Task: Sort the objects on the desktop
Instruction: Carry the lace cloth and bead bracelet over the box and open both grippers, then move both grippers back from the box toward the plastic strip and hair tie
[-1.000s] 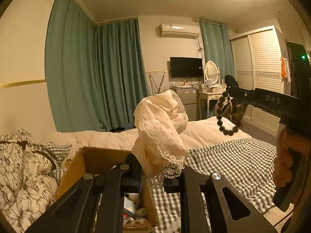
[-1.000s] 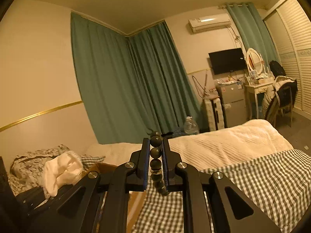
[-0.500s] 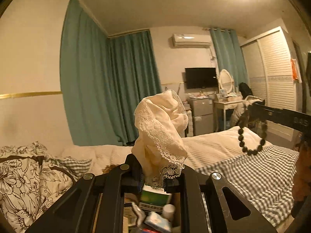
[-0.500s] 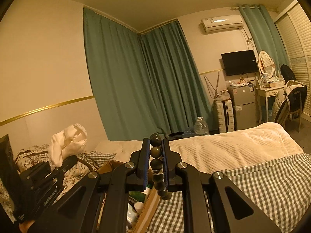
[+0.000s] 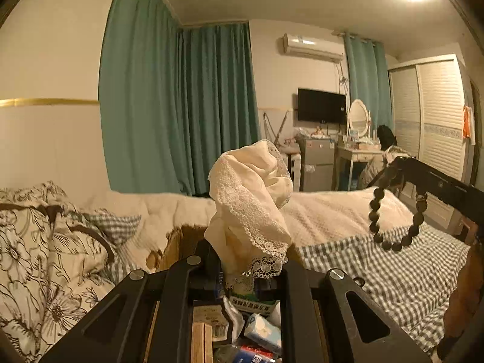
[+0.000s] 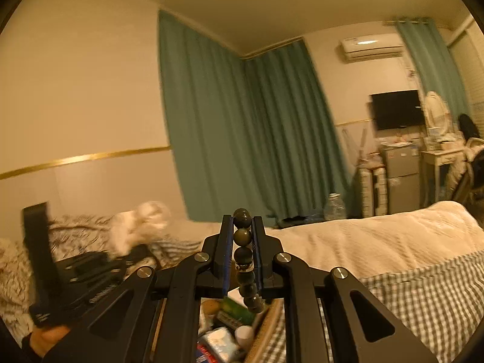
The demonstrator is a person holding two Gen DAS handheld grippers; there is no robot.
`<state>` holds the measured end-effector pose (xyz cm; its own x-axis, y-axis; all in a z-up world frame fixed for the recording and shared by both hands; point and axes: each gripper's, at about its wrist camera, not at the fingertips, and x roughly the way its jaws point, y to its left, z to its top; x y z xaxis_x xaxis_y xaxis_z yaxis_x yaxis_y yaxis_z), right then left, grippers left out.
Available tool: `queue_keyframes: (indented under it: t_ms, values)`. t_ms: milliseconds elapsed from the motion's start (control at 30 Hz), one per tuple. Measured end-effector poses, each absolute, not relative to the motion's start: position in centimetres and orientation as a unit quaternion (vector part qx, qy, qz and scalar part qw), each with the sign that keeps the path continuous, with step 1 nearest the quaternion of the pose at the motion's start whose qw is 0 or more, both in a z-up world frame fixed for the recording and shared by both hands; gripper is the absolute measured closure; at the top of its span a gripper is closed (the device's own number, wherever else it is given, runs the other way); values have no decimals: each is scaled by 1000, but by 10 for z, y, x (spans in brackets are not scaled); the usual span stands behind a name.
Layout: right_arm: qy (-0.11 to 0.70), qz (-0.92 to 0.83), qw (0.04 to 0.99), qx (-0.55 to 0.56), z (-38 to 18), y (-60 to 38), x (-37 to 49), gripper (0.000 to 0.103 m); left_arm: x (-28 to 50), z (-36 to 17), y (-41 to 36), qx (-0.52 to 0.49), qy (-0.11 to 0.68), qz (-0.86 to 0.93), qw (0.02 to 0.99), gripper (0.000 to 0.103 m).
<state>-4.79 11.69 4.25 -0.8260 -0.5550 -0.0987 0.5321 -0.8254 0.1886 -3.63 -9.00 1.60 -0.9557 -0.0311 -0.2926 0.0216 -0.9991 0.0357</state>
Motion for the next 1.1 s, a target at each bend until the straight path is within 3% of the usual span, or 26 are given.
queue_keyframes:
  t_ms: [767,867,967,1000,1100]
  values:
    - [26,-917,323,232,-54,11,-112,92,-93,-53,-139,298,14,-953,50,88]
    - [31,-914,310,260,-68,4,-121,92,-95,-58,-138,310,15,-949,58,81]
    - [25,-910,302,284,-80,3,-128,91,-93,-55,-138,305,12,-951,59,52]
    - [20,-911,299,285,-80,5,-130,88,-93,-54,-138,301,11,-951,61,41]
    - [9,-914,299,275,-73,13,-129,67,-89,-49,-135,294,5,-953,65,33]
